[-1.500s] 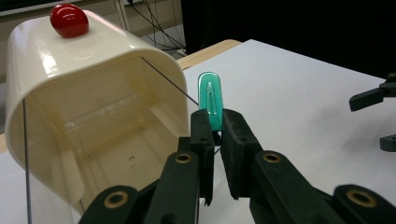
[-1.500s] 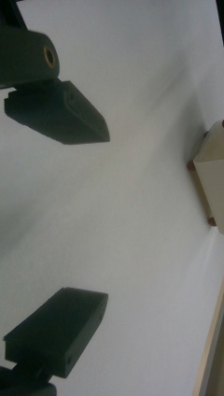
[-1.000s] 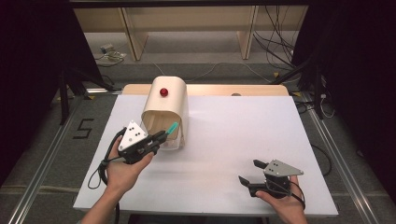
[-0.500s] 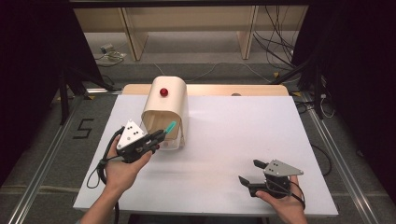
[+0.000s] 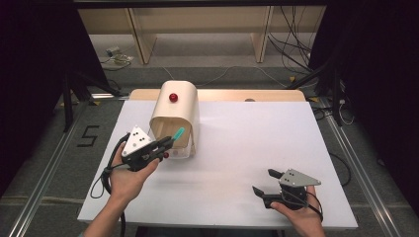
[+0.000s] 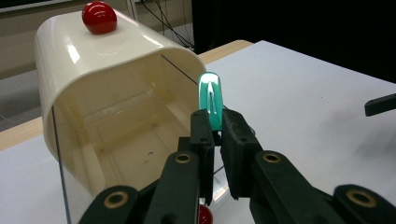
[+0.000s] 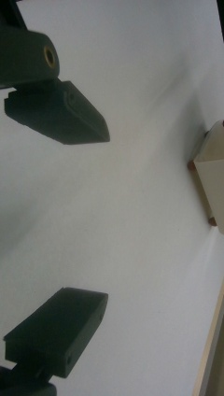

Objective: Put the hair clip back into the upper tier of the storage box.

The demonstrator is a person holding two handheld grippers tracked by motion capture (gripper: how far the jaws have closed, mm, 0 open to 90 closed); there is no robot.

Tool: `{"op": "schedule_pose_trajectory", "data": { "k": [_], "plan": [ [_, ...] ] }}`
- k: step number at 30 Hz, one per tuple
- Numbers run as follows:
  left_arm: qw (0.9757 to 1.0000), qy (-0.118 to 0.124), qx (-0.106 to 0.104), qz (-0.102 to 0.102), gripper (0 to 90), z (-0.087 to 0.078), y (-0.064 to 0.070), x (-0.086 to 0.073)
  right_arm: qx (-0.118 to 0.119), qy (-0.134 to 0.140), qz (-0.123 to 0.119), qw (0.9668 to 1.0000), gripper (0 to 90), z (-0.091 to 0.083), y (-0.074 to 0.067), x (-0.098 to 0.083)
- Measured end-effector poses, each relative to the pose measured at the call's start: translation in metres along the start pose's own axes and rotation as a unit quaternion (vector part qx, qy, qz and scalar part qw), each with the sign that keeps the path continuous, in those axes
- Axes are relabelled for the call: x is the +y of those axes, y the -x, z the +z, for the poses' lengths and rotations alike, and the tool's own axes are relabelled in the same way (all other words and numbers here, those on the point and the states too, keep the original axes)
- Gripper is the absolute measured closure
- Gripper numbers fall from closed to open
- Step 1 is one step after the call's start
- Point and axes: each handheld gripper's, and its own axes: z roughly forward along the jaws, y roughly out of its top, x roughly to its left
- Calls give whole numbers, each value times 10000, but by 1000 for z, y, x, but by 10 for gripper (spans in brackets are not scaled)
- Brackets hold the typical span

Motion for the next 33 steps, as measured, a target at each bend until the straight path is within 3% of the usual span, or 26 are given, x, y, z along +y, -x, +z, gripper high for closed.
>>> {"op": "schedule_pose_trajectory", "data": {
  "k": [33],
  "plan": [
    [9999, -44, 82, -81, 831, 1, -8, 1, -3, -10, 10, 10000, 200, 0, 0, 0]
  ]
}}
